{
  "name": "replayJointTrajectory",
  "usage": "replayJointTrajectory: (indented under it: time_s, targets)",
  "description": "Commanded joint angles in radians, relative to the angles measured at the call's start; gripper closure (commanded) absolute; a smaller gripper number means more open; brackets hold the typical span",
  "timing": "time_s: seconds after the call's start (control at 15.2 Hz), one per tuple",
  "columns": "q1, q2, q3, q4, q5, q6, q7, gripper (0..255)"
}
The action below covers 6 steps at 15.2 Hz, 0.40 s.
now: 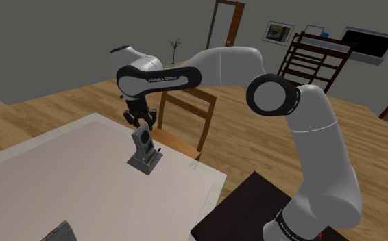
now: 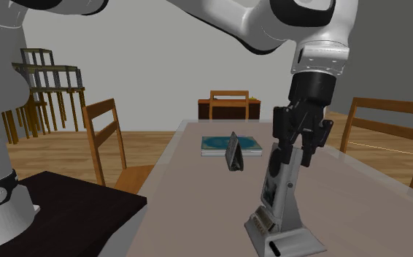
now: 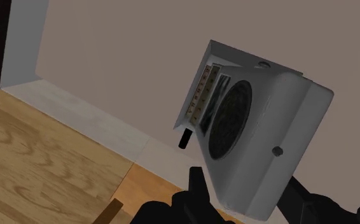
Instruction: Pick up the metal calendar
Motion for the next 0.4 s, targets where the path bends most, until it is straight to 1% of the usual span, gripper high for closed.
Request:
replayJointTrajectory:
  time_s: [0.0,0.2,0.33]
  targets:
    - [0.001,-0.01,0.002,0.016,0.003,-0.024,-0.006,255]
    - [0.005,-0.016,0.003,0.047,0.006,-0.059,-0.015,255]
    - [0.005,-0.017,0.003,0.048,0.006,-0.06,-0.015,255]
